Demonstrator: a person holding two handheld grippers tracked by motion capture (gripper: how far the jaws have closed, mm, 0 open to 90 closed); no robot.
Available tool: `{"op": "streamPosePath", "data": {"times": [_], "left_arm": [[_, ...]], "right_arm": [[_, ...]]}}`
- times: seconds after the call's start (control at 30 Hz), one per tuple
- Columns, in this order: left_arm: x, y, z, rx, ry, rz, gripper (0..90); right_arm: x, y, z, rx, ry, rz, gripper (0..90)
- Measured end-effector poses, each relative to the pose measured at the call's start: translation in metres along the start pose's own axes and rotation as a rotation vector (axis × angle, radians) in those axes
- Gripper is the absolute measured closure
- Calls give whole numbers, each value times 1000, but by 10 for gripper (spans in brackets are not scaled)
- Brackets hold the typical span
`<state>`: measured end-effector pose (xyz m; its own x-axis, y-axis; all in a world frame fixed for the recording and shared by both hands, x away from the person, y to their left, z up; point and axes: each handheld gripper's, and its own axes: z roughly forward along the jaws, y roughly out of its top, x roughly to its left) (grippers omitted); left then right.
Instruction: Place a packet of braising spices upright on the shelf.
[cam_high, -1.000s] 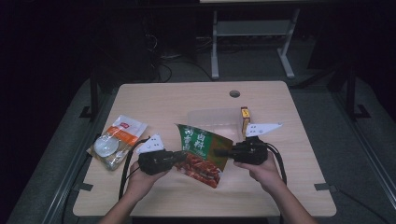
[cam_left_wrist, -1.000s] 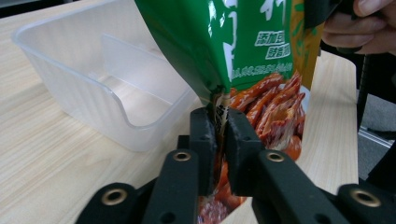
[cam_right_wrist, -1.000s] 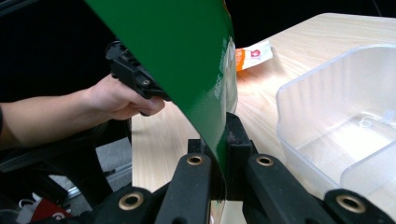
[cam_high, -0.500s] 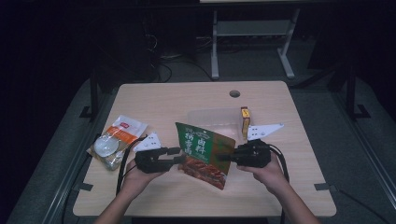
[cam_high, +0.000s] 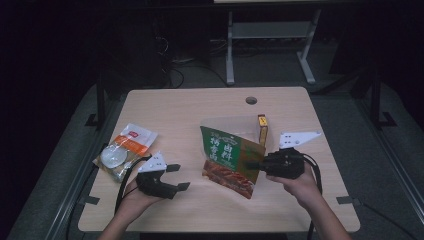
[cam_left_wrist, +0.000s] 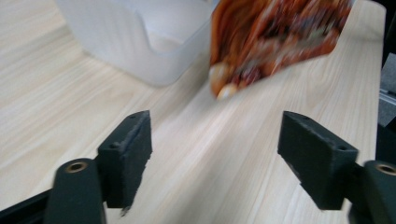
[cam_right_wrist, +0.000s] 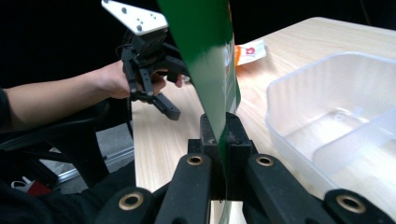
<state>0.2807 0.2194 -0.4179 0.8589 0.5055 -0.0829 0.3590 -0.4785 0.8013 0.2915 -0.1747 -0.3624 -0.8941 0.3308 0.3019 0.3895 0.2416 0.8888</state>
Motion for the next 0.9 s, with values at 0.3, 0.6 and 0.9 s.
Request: {"op": "streamPosePath", "data": {"times": [0.3,0.6,0.9], "left_arm": [[7,-11,2,45,27,-28,130],[11,-17,8,79,28,-40,127],[10,-19,13,88,25,-48,127]], "right_arm": [[-1,11,-20,-13,-54,-4,900],[-6,30,-41,-54,-140,-12,900],[-18,49,-47,-94,-220,-17,900]]}}
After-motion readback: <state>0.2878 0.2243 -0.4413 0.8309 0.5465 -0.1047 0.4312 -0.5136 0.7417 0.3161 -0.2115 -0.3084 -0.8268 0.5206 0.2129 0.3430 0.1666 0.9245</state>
